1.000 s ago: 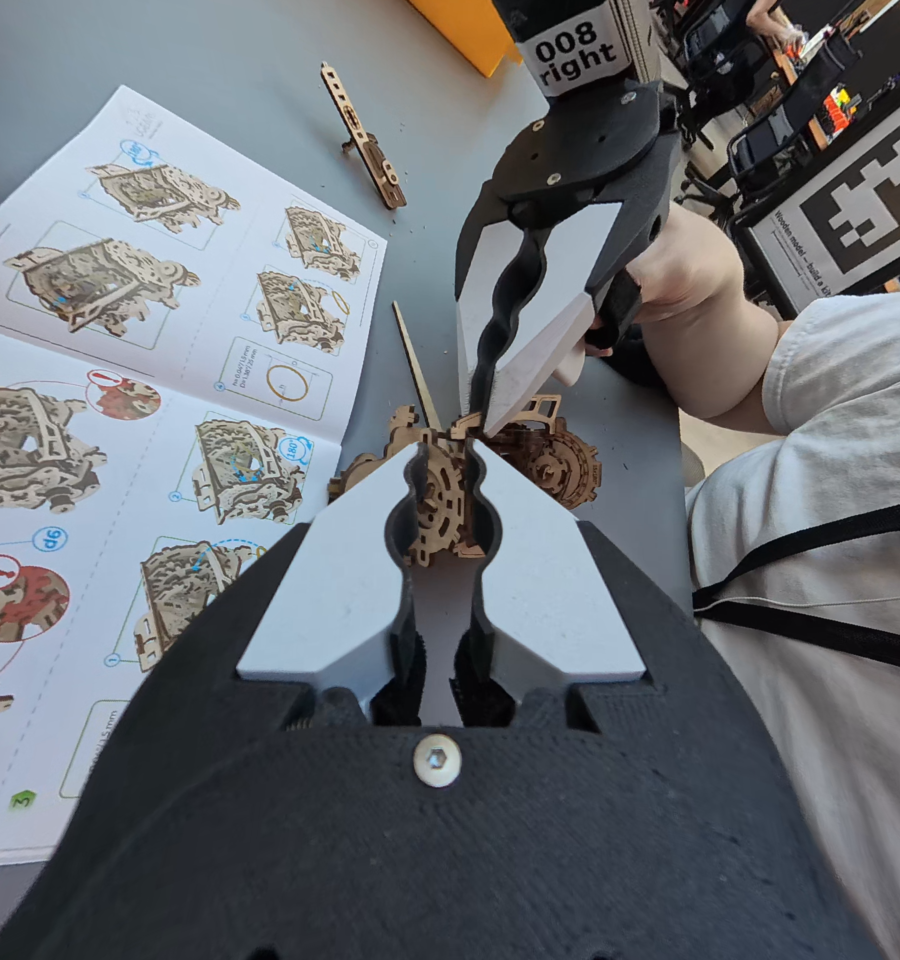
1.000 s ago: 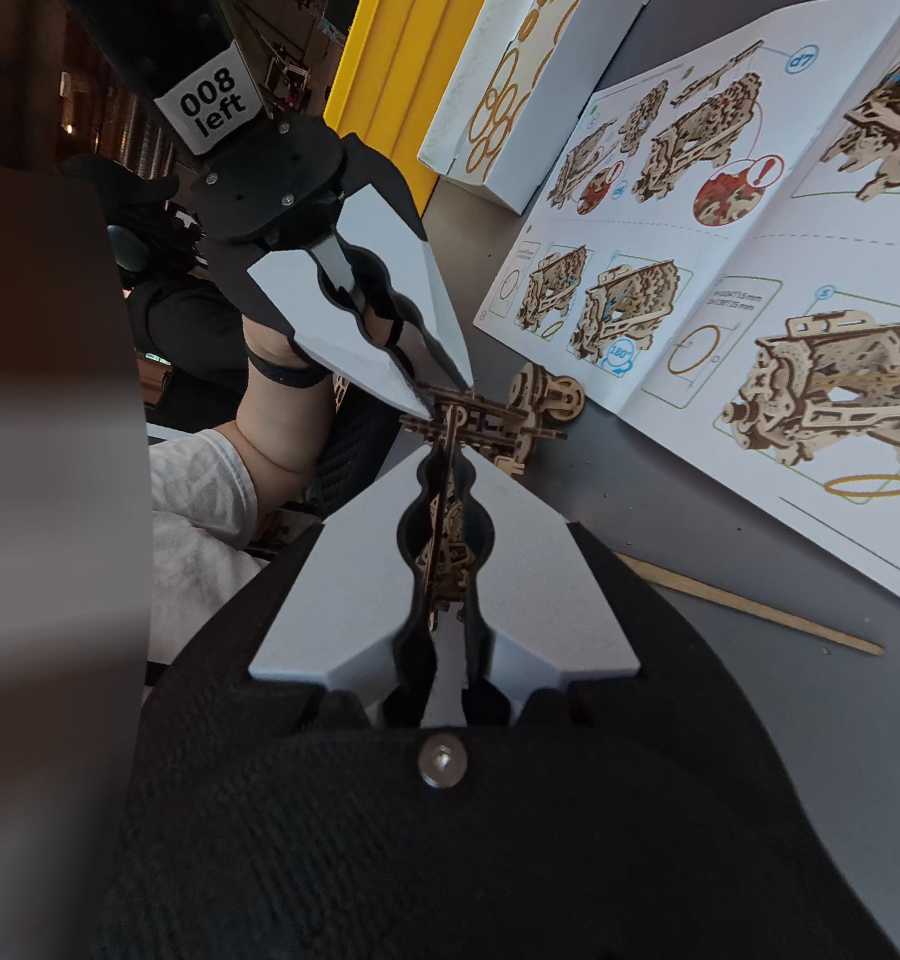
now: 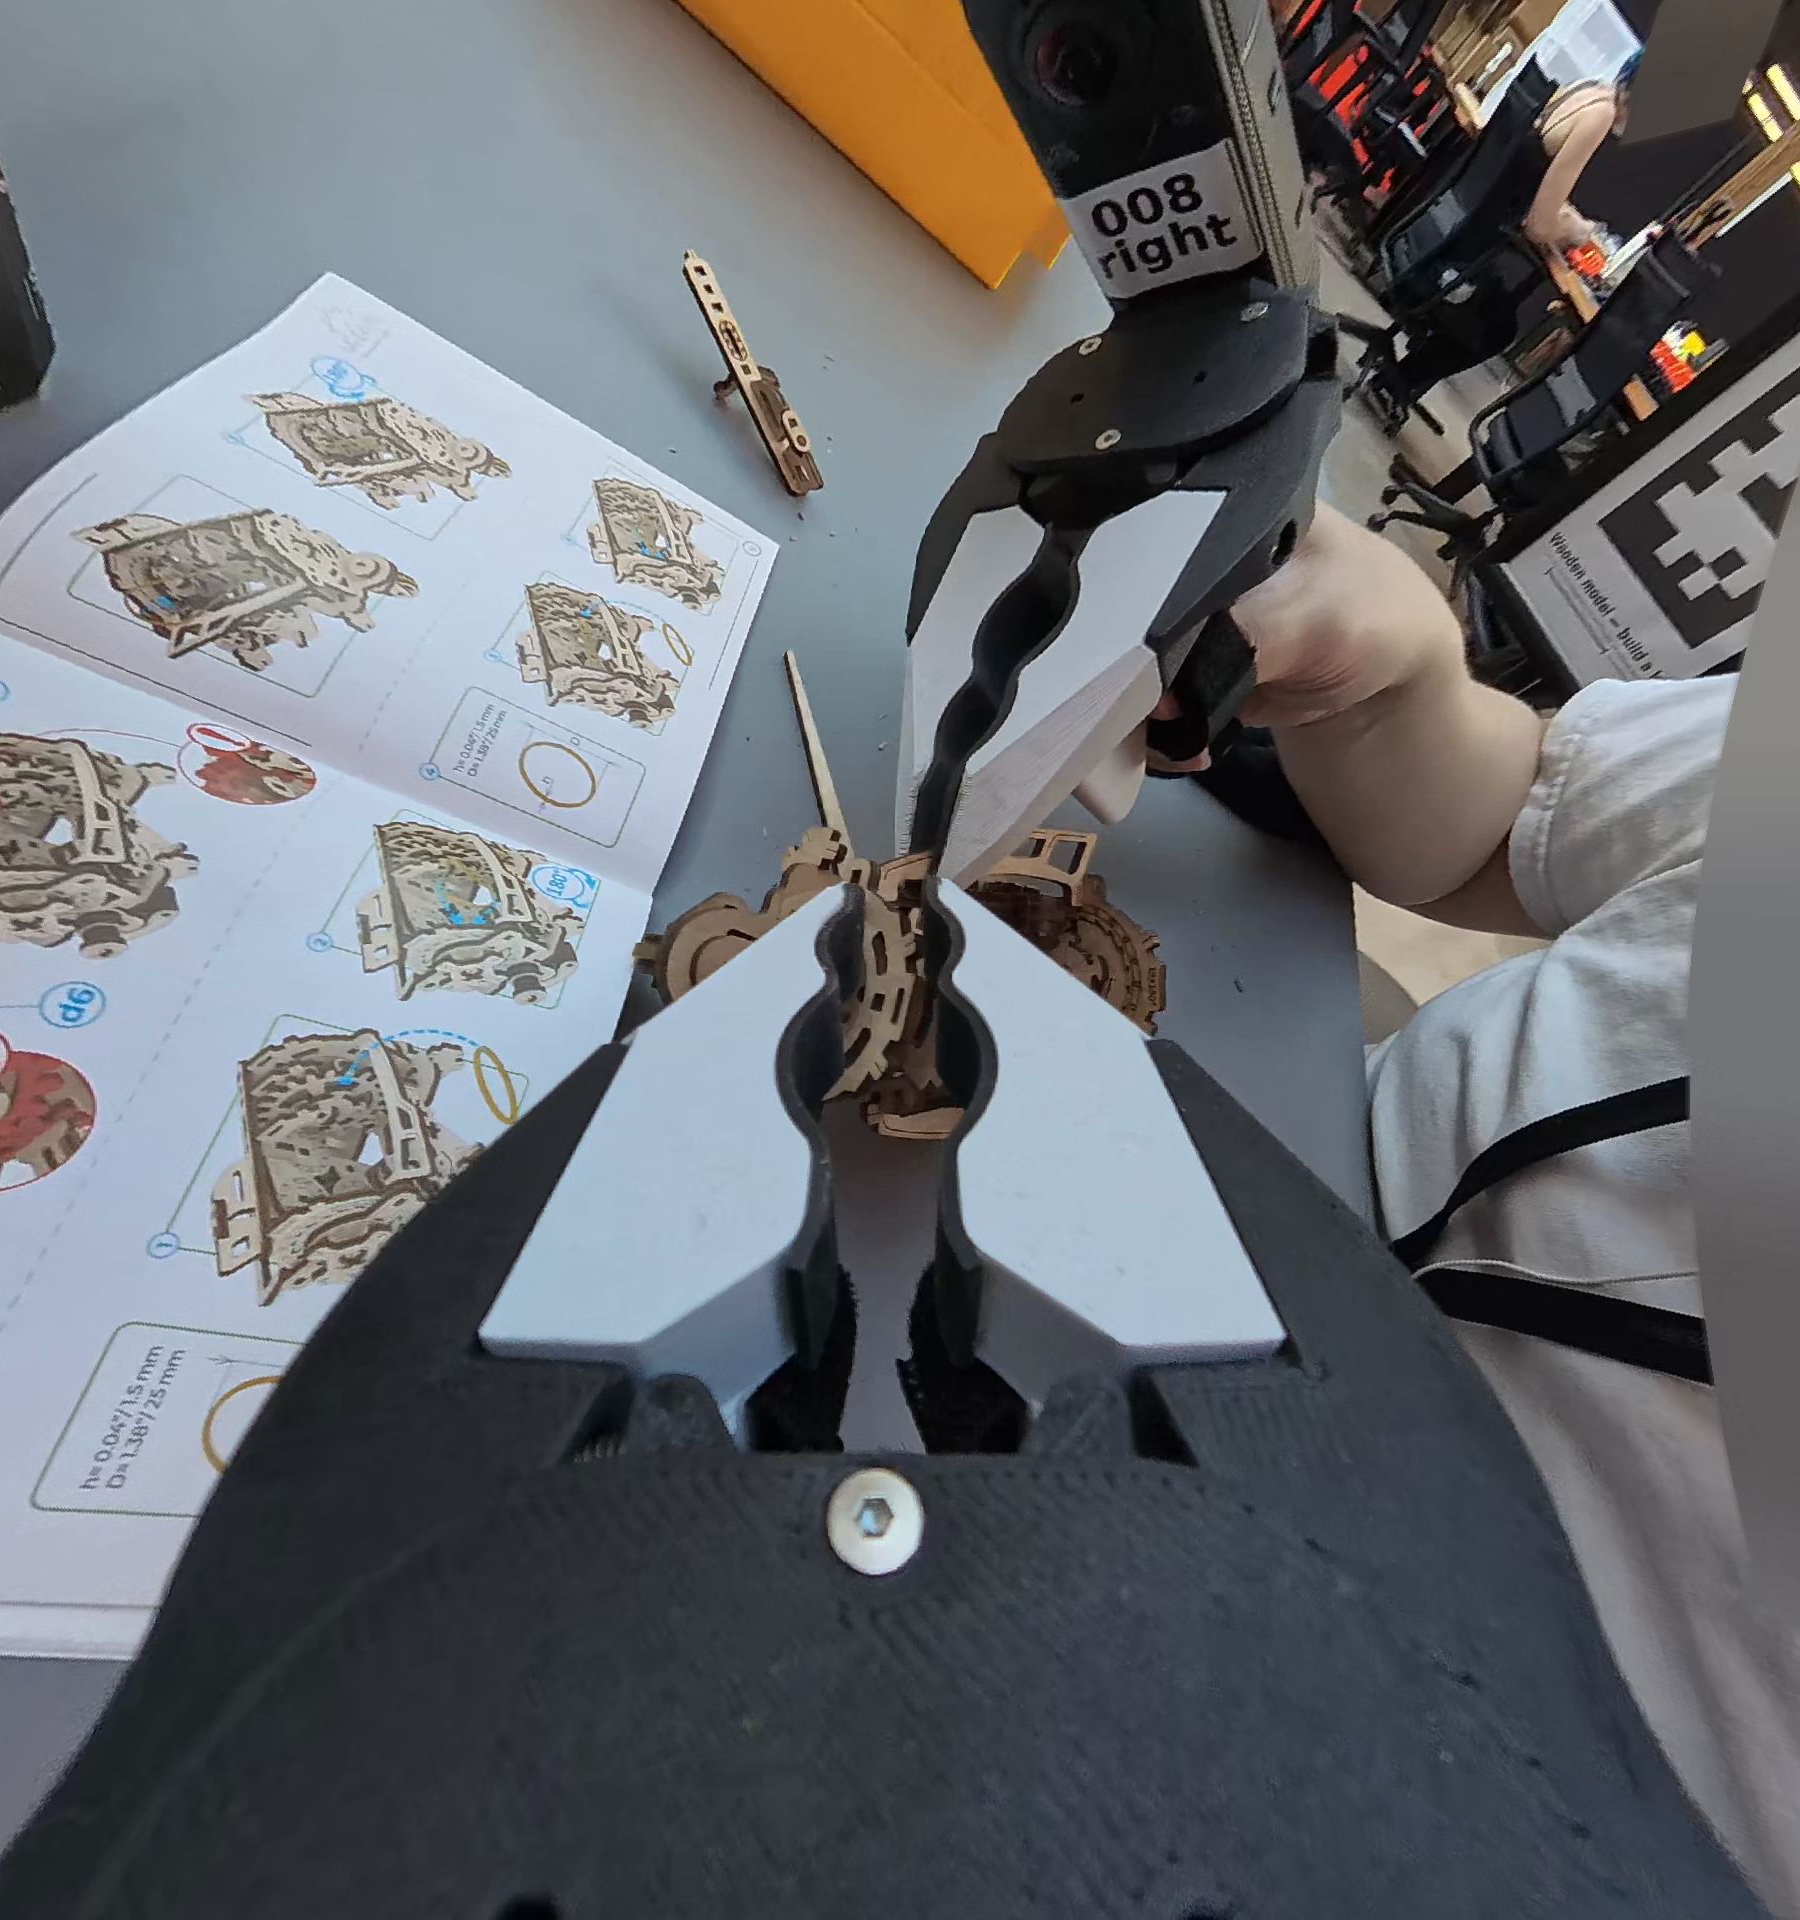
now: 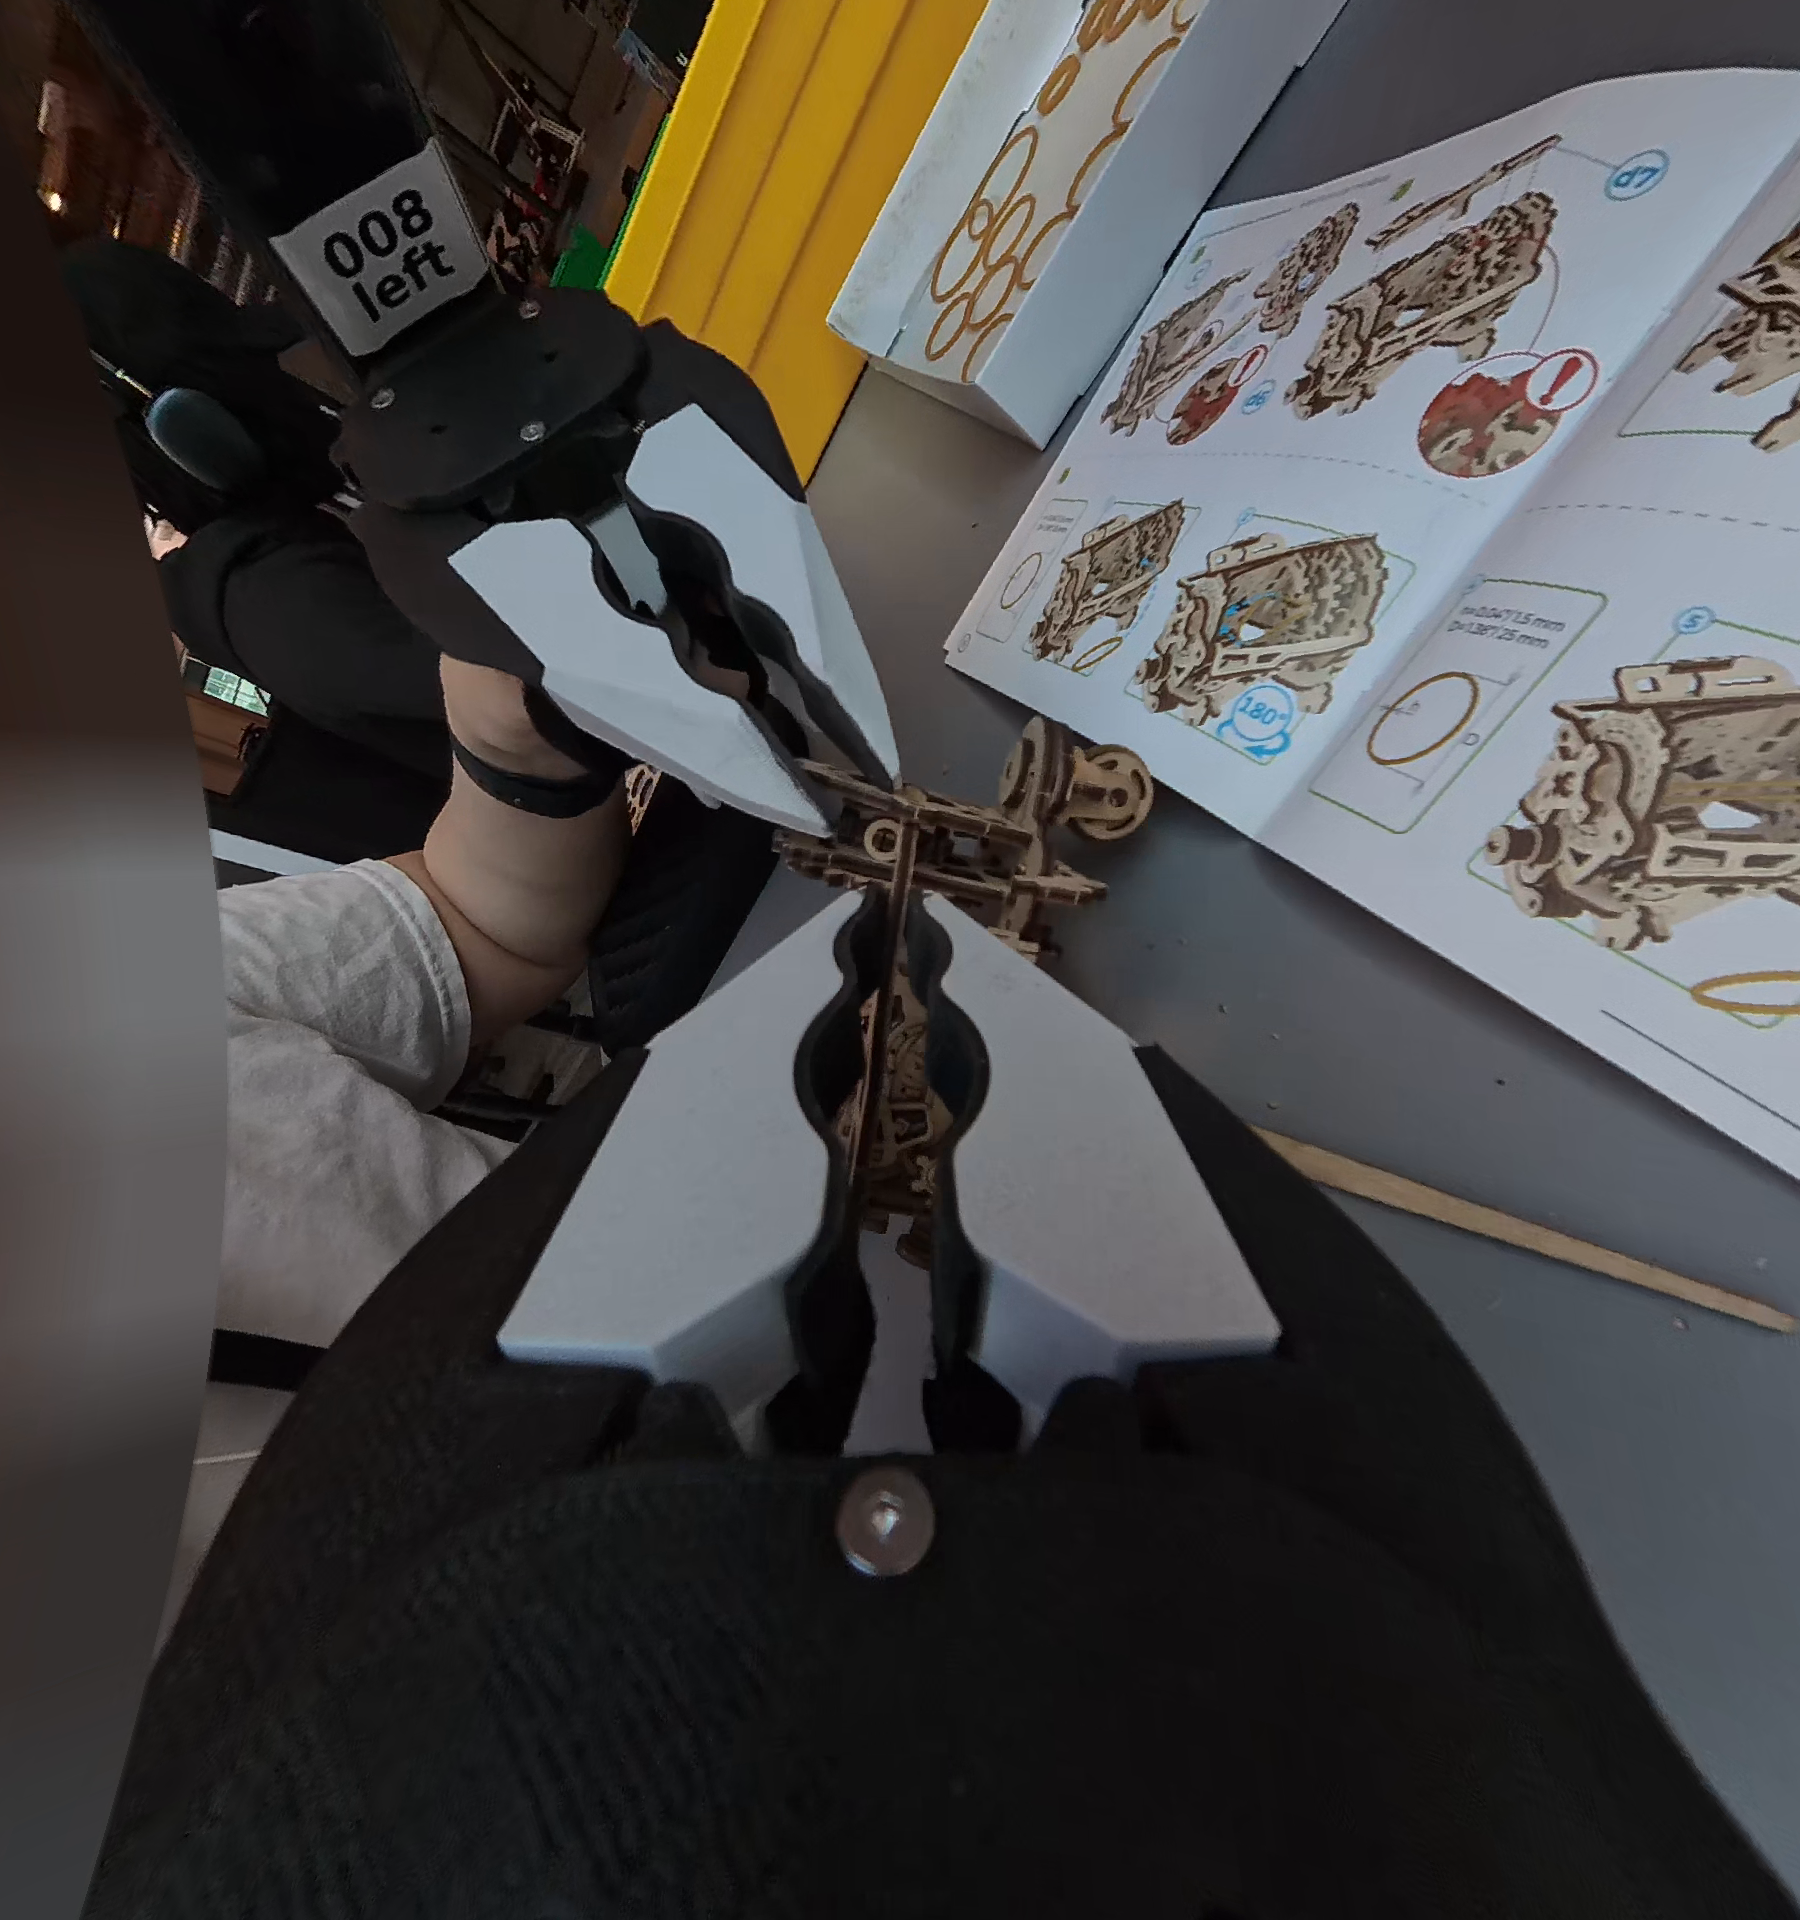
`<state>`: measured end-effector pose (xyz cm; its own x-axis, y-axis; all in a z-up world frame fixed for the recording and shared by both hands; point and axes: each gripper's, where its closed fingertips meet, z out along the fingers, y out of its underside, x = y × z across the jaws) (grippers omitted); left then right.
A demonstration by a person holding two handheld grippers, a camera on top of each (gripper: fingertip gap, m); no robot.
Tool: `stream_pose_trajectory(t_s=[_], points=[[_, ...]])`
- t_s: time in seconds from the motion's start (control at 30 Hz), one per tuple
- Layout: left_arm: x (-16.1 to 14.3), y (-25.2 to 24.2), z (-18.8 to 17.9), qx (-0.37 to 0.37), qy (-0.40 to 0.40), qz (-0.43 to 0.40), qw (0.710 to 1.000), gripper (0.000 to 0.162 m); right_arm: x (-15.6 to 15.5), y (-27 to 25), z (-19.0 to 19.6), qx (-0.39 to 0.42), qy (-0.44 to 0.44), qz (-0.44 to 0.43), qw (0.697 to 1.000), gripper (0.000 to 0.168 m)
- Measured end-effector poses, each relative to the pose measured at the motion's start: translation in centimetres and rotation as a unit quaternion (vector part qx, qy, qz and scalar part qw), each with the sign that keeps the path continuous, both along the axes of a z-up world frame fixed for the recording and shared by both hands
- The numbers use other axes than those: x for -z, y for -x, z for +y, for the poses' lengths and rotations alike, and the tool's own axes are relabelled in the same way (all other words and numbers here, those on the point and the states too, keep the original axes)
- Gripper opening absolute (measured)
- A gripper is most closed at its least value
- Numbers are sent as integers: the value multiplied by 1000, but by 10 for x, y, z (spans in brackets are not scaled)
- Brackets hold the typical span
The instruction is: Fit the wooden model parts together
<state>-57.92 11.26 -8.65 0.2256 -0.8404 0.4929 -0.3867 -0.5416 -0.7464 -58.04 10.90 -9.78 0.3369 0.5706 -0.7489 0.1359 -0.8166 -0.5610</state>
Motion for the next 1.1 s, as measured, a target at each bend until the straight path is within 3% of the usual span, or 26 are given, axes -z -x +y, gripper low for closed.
stream_pose_trajectory(t_s=[0.2,0.53,0.63,0.77,0.87,1.1], points=[[-1,1,1,10,66,-44,997,13,0,-1,3,9,2,4,1000,2],[-4,2,-4,29,47,-48,997,29,3,0,5,15,4,4,1000,2],[-9,4,-10,25,0,-29,999,44,3,-1,5,16,4,1,1000,2],[-2,7,-1,-26,-121,47,991,43,3,0,5,15,1,-1,1000,2],[9,3,-10,-16,-147,99,984,43,4,0,6,16,1,-1,1000,2],[17,7,-4,-53,-222,147,962,20,4,1,6,15,-1,-5,1000,2]])
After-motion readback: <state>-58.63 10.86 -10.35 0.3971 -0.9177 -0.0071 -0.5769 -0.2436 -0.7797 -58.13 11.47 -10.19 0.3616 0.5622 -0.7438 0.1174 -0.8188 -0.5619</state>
